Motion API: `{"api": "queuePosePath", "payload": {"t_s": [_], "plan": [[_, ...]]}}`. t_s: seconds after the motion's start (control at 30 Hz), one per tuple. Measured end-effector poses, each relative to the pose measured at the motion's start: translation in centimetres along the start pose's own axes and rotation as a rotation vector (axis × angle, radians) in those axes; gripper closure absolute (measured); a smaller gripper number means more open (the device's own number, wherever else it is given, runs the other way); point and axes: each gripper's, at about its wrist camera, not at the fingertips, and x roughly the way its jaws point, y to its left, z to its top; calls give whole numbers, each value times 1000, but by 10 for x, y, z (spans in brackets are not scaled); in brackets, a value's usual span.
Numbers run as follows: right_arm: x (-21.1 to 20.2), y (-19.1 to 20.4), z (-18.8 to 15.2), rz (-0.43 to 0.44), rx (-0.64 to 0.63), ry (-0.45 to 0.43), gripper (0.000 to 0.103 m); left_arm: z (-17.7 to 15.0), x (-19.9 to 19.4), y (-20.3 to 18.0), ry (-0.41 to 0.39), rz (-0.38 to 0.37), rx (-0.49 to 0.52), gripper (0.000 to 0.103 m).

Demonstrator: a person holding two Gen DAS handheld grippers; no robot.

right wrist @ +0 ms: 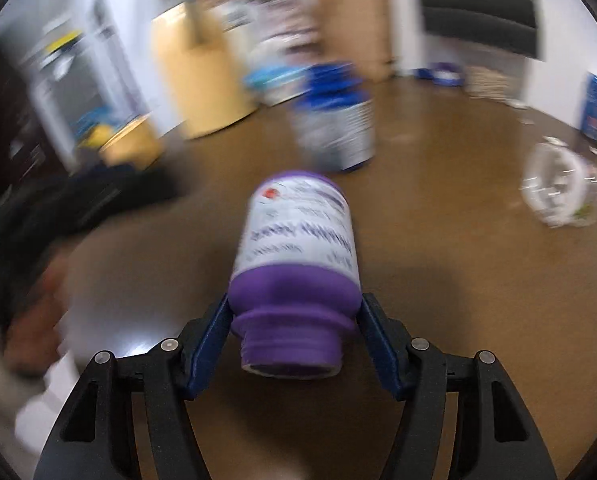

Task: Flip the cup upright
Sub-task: 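Lift the bottle with the right tool while the left tool grasps its body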

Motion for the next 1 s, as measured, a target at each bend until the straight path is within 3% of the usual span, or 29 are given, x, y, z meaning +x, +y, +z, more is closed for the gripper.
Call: {"api": "queuePosePath", "payload": {"t_s": [0.03, 0.1, 0.2, 0.23, 0.37, 0.5, 0.6, 0.67, 0.8, 0.87, 0.9, 0.97, 1.0], "plan": [[3, 8, -4, 12, -21, 12, 34, 1, 8, 3, 23, -22, -28, 3], [5, 18, -8, -7, -63, 7, 34, 1, 20, 5, 62, -32, -63, 16], [4, 19, -7, -18, -71, 4, 34, -4, 38, 4, 121, 22, -48, 38], [2, 16, -7, -20, -61, 2, 33, -6, 40, 6, 121, 17, -57, 41], [-13, -1, -10, -138, -15, -18, 31, -10, 31, 13, 105, 76, -73, 41], [-27, -21, -9, -131, 96, -62, 31, -17, 21, 17, 105, 94, -75, 41], [-26, -23, -2, -147, 108, -59, 31, -17, 11, 15, 89, 120, -66, 33], [-29, -23, -4, -139, 113, -63, 31, -15, 5, 16, 85, 89, -83, 15], [-35, -33, -2, -146, 144, -84, 31, -17, 6, 3, 154, -52, -52, 13], [-41, -40, -4, -170, 164, -92, 31, -24, 16, -9, 209, -56, 3, 13], [-44, -44, -4, -183, 177, -94, 31, -27, 24, -14, 236, -51, 23, 15], [-51, -53, -7, -204, 208, -102, 31, -30, 31, -16, 266, -75, 14, 36], [-54, -57, -9, -206, 227, -107, 30, -30, 35, -14, 286, -90, -7, 41]]}}
